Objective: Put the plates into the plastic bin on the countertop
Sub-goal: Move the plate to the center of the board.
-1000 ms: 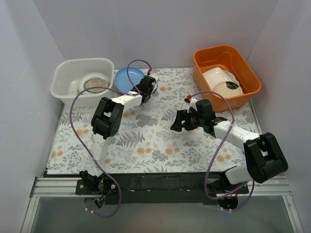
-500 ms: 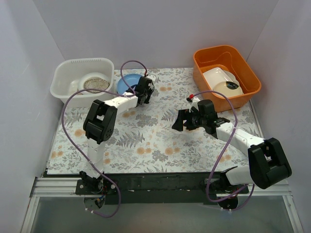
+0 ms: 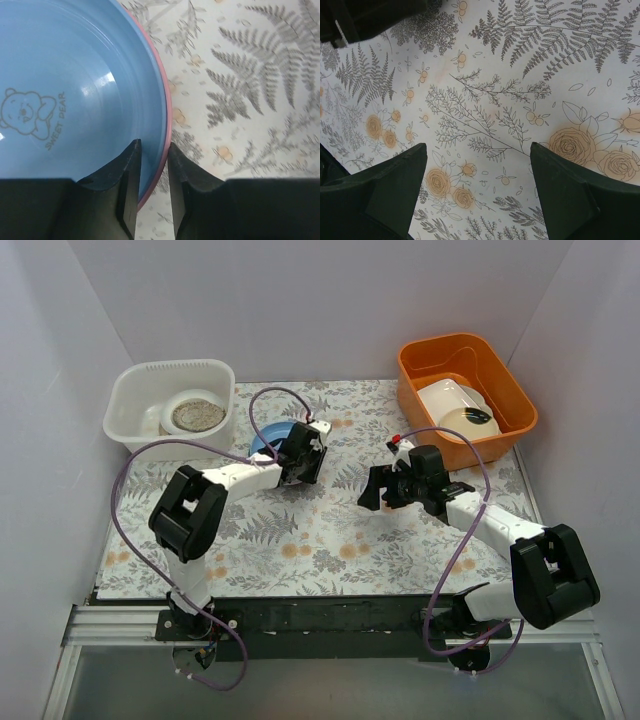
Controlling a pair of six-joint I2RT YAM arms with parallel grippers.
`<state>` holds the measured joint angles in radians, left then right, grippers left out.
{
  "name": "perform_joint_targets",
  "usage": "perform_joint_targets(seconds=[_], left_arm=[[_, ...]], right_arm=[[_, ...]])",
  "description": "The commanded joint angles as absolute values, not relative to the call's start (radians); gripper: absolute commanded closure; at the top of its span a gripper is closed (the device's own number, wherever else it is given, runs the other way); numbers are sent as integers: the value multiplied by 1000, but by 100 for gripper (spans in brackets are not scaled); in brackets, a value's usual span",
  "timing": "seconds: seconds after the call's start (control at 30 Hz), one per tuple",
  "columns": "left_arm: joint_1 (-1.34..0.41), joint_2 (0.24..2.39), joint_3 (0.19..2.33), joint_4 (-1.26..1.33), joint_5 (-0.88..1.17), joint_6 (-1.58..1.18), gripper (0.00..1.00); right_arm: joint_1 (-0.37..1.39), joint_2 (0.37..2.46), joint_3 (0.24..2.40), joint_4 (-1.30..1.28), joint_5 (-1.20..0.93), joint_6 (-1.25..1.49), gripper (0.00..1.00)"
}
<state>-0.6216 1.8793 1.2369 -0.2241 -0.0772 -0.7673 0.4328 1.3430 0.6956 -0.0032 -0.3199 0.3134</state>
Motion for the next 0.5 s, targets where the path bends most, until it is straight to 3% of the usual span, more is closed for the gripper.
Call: perform_joint_targets(seconds=[0.0, 0.37, 0.4, 0.47], left_arm=[[-699, 1783, 1146, -318, 40, -883, 100], [-847, 1591, 1029, -284, -37, -1015, 100], [-848, 1577, 1026, -284, -49, -1022, 98], [-851, 1531, 1023, -279, -77, -1037, 84]], right_arm=[[423, 1322, 719, 2, -318, 293, 9], [417, 1350, 730, 26, -353, 304, 10], [416, 1348, 729, 28, -353, 308, 10], [417, 1345, 726, 31, -353, 310, 10]])
